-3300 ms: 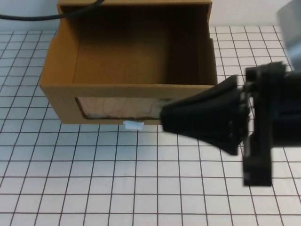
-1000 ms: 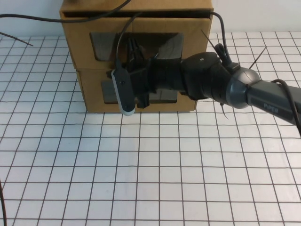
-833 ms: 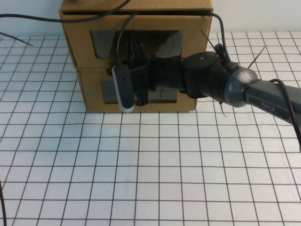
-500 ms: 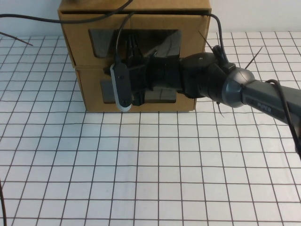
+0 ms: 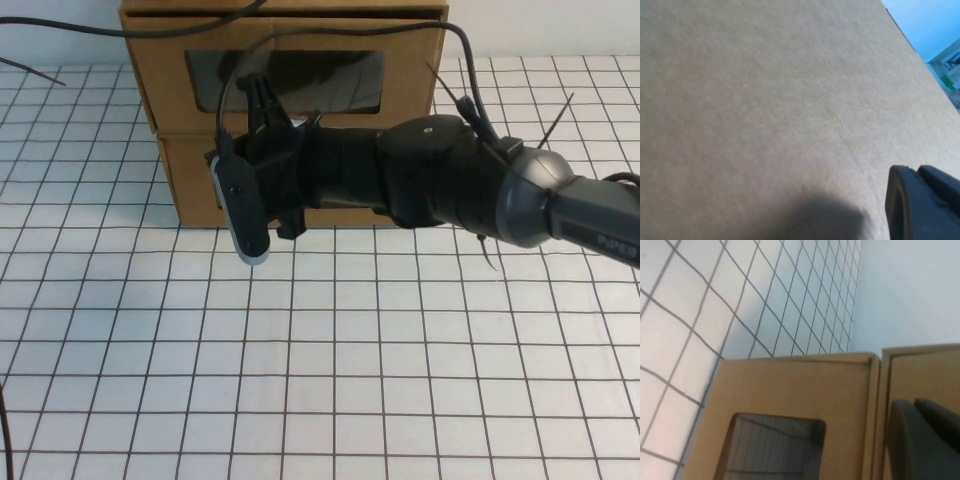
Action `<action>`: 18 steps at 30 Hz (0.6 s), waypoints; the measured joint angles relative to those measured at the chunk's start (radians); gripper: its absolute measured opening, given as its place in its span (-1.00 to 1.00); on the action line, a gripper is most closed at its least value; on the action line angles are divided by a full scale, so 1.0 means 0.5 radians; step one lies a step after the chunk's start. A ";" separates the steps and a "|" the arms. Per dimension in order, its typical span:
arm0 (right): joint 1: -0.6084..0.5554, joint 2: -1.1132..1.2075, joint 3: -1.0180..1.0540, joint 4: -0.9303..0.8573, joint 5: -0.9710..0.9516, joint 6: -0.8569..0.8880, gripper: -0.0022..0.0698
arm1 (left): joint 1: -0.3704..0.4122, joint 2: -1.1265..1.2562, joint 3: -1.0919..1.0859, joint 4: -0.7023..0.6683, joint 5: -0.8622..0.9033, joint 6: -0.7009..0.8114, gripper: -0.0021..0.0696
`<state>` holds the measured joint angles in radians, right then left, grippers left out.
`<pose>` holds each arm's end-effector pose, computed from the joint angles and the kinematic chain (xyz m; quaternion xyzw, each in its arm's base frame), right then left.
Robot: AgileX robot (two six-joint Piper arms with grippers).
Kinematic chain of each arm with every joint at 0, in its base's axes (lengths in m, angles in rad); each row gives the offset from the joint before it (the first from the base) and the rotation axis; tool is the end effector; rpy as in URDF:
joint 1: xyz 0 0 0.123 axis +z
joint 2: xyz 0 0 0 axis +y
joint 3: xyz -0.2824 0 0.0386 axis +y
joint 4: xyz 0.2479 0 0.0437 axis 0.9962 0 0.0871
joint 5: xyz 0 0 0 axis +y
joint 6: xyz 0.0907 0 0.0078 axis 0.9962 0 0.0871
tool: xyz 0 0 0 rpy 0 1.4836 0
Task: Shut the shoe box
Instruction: Close the shoe box with your right arm
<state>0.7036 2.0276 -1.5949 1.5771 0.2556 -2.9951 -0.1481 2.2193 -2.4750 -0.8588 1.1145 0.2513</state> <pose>0.3552 0.3317 0.2655 -0.7436 0.3319 -0.1020 0.5714 0.4713 -0.1329 0.3929 0.1430 0.8256 -0.3969 0.3747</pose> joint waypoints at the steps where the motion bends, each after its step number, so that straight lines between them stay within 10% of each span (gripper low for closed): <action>1: 0.009 -0.032 0.029 -0.004 -0.006 -0.005 -0.98 | 0.000 0.000 0.000 0.000 0.000 0.000 -0.95; 18: -0.204 0.073 -0.315 0.269 -0.092 -0.164 -0.98 | 0.000 0.000 0.000 -0.008 -0.019 0.000 -0.95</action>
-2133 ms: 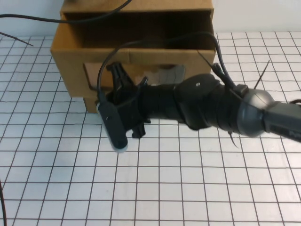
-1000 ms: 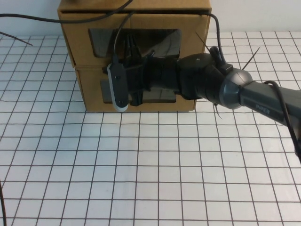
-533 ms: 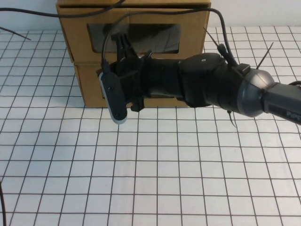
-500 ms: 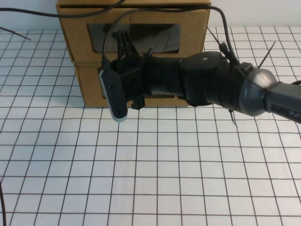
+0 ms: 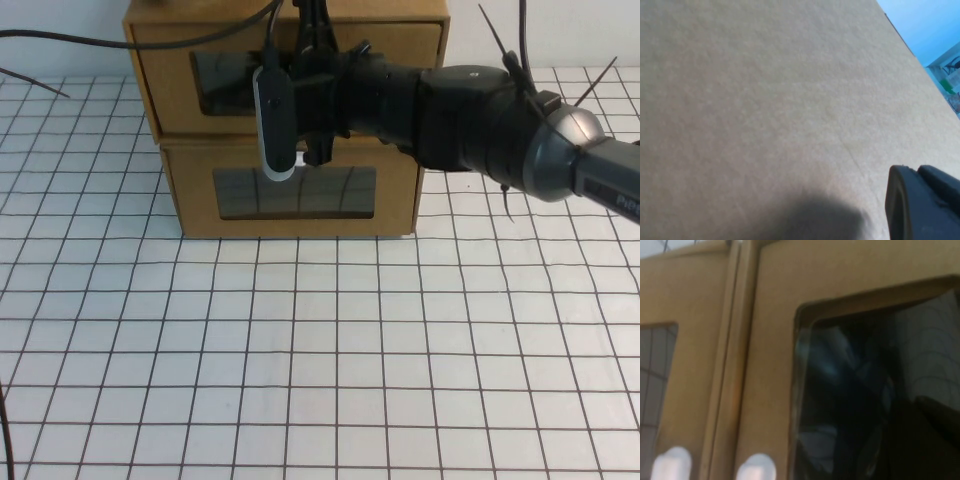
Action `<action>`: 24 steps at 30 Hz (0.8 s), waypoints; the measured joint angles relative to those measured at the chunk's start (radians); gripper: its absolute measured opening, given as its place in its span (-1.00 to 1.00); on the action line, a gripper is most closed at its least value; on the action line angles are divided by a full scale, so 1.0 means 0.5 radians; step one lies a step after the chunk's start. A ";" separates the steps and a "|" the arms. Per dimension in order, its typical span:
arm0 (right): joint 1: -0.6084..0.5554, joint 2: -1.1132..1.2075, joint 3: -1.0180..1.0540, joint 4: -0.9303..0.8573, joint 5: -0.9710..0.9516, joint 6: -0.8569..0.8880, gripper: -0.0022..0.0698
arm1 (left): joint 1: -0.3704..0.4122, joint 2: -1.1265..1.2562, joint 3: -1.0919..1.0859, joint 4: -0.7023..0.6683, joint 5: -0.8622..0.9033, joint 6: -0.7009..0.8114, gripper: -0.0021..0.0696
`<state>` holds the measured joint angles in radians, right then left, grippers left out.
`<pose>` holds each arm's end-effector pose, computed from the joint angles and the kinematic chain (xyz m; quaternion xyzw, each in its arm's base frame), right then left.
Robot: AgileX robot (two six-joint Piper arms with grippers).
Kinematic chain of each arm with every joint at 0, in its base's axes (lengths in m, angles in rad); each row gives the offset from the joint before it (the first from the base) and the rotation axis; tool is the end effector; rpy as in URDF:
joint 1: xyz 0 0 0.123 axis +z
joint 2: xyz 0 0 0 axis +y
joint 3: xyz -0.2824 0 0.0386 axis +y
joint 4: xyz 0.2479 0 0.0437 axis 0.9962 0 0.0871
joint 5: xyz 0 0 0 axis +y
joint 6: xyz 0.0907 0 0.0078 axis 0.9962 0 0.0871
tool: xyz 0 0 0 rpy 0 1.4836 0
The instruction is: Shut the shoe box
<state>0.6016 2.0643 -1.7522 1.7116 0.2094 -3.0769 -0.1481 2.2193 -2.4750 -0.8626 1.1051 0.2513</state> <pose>0.4052 0.3011 0.3016 -0.6755 0.3722 -0.1602 0.6160 0.4719 -0.1329 0.3936 0.1405 0.8237 -0.3983 0.3784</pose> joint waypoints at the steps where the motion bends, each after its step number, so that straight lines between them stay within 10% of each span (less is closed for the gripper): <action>1: -0.003 0.004 -0.005 0.004 0.023 0.000 -0.98 | 0.000 0.000 0.000 0.000 0.000 0.003 -0.95; 24: 0.085 -0.922 0.772 0.015 0.144 0.583 -0.98 | 0.000 -0.641 0.000 0.226 0.131 0.176 -0.95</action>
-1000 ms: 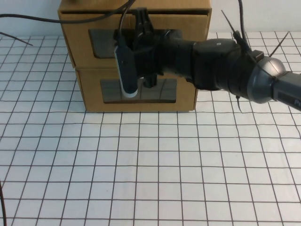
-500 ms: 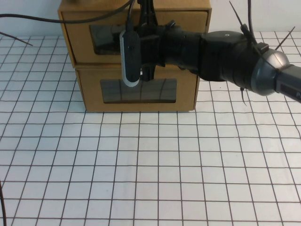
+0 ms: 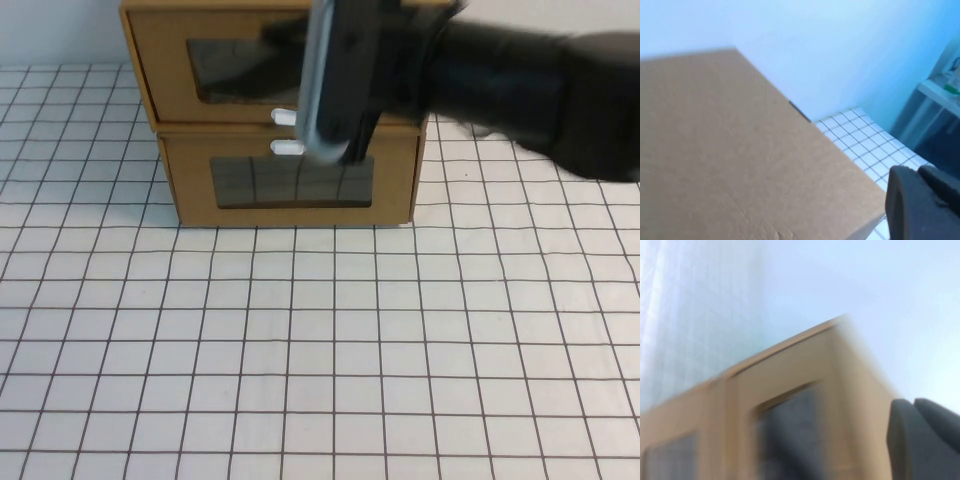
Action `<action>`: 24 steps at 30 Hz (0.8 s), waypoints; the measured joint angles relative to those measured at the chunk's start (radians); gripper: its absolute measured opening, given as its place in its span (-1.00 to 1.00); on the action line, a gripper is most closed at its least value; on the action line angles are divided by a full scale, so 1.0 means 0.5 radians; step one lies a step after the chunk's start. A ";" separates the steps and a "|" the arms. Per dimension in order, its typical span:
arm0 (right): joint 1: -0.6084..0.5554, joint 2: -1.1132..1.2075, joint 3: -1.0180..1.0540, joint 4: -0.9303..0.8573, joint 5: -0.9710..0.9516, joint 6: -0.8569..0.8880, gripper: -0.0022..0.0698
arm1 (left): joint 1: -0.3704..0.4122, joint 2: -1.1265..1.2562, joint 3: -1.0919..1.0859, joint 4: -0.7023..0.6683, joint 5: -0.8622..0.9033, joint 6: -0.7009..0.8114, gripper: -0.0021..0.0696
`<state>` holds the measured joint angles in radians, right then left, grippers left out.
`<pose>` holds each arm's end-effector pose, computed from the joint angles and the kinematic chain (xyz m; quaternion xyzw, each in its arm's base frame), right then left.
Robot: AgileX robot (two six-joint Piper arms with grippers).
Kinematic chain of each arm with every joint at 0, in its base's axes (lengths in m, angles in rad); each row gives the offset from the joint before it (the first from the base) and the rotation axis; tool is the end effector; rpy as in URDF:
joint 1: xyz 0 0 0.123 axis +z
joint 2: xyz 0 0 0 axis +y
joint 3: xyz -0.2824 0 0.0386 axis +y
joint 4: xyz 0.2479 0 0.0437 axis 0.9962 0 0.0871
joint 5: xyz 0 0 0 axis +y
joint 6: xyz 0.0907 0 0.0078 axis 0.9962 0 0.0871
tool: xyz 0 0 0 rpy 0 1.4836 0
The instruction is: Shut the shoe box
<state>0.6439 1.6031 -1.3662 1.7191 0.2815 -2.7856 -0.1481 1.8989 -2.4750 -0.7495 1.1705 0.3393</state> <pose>0.2936 0.2518 0.3790 -0.6156 0.4152 -0.0359 0.6689 0.3647 -0.1122 0.5230 0.2401 0.7668 -0.3162 0.5044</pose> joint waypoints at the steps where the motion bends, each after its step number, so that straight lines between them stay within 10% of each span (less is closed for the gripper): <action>1: 0.000 -0.085 0.003 0.000 -0.033 0.136 -0.98 | 0.000 -0.070 0.000 0.049 0.025 0.000 -0.95; 10: 0.000 -0.732 -0.013 0.043 -0.839 1.246 -0.98 | 0.000 -0.683 0.011 0.473 0.207 -0.045 -0.95; 24: 0.000 -1.603 0.451 0.078 -2.233 1.318 -0.98 | 0.000 -1.702 1.266 0.923 0.205 -0.131 -0.95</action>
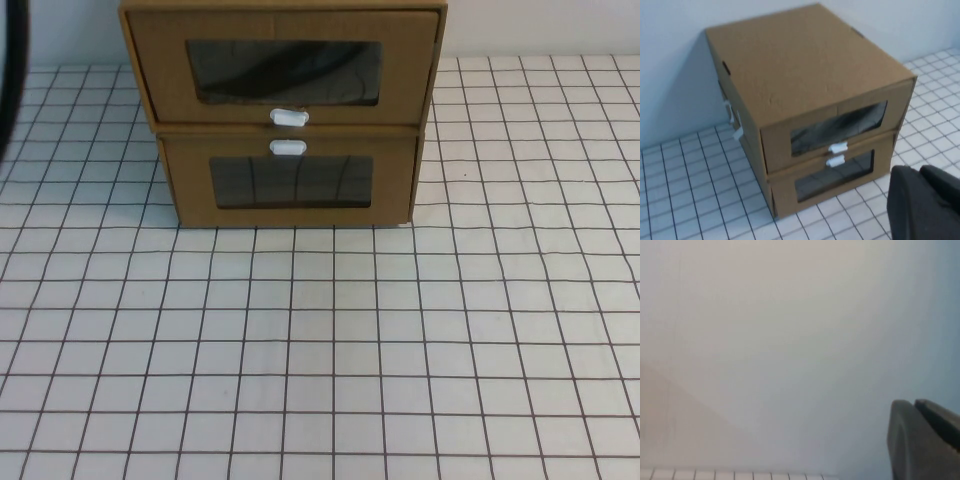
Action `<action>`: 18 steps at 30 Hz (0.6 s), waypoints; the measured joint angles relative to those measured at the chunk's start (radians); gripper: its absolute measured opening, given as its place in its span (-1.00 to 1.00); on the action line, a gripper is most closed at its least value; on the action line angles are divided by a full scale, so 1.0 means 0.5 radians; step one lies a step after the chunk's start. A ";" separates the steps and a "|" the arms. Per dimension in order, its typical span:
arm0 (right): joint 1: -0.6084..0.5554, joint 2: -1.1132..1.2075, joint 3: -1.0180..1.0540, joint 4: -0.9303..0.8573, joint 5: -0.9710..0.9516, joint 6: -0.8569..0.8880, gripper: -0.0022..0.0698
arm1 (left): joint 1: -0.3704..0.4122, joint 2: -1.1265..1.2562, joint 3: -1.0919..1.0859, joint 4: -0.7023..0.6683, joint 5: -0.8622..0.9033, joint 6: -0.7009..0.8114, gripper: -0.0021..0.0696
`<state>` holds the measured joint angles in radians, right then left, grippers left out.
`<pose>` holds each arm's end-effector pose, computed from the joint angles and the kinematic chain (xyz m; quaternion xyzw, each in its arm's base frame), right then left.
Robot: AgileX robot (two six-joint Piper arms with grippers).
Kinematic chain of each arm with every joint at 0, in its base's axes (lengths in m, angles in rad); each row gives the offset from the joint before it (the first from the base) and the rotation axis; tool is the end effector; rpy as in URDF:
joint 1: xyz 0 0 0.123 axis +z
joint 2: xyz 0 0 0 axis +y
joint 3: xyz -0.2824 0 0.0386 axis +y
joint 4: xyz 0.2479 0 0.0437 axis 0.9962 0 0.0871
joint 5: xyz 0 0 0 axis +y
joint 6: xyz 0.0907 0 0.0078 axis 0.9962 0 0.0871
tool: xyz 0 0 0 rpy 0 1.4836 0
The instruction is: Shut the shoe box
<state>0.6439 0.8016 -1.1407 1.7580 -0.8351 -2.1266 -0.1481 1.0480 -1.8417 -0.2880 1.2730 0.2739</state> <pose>0.1289 0.0139 0.4903 0.0222 0.6508 -0.1139 0.7503 0.1115 -0.0416 0.5617 0.2126 0.7958 -0.1026 0.5576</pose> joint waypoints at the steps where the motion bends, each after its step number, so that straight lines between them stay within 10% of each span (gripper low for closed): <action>1: 0.000 -0.052 0.100 0.000 -0.005 -0.010 -0.98 | 0.000 -0.081 0.156 0.019 -0.030 -0.011 -0.95; 6: 0.000 -0.367 0.564 0.000 0.160 -0.142 -0.98 | 0.000 -0.484 0.914 0.072 -0.408 -0.034 -0.95; 13: 0.000 -0.456 1.089 0.000 -0.007 -1.362 -0.98 | 0.000 -1.033 1.801 0.165 -0.958 -0.034 -0.95; 18: 0.000 -0.368 1.252 0.000 -0.314 -0.917 -0.98 | 0.000 -1.342 2.197 0.185 -1.128 -0.037 -0.95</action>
<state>0.6439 0.6177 -0.5148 1.7580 -0.9923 -2.5850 -0.1481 0.3770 -0.7431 -0.1957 0.7089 0.2551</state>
